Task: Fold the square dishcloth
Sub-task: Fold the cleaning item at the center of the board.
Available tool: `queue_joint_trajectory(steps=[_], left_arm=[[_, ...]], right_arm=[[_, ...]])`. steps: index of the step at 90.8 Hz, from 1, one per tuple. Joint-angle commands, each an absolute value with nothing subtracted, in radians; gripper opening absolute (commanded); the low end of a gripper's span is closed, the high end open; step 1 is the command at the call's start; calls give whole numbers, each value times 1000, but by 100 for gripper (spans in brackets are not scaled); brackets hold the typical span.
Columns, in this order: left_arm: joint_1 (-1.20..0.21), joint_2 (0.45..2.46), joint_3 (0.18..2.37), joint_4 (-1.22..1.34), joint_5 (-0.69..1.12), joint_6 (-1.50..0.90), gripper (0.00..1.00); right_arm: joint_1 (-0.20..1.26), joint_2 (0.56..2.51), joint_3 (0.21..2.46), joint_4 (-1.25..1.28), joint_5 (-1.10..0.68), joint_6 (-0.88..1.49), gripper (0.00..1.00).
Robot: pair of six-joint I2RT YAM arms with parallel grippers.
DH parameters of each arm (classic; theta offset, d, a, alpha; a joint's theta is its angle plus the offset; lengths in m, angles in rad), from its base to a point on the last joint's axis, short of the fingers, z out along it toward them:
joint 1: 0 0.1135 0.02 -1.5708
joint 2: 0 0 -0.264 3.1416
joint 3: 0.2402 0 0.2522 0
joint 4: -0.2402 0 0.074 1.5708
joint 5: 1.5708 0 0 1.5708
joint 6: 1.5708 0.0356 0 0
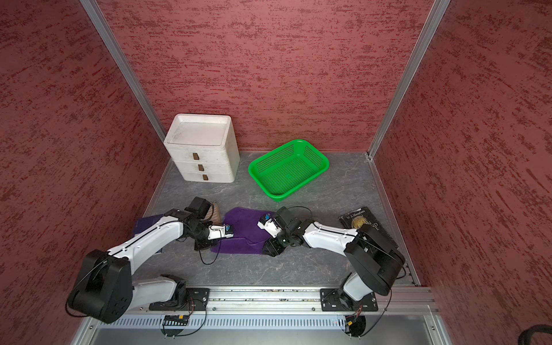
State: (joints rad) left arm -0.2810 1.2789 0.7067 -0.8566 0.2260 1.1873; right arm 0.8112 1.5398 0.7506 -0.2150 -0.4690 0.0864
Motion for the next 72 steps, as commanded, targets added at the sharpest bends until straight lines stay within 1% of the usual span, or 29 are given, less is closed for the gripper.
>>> queue_joint_trajectory(steps=[1, 23, 33, 49, 64, 72], left_arm=[[-288, 1277, 705, -857, 225, 1201, 6], [-294, 1262, 706, -861, 214, 1204, 7], [-295, 1253, 703, -865, 210, 1207, 6], [-294, 1247, 697, -859, 197, 1213, 7], [-295, 1249, 689, -839, 191, 1218, 7], [-296, 1250, 689, -835, 192, 1214, 8]], right_arm=[[795, 1573, 840, -211, -412, 19, 59], [772, 1804, 1038, -338, -650, -132, 59], [773, 1846, 1060, -349, -683, -149, 56], [769, 1807, 1023, -367, -679, -132, 47], [767, 1718, 936, -341, -658, -102, 43], [767, 1711, 910, -330, -649, -92, 37]])
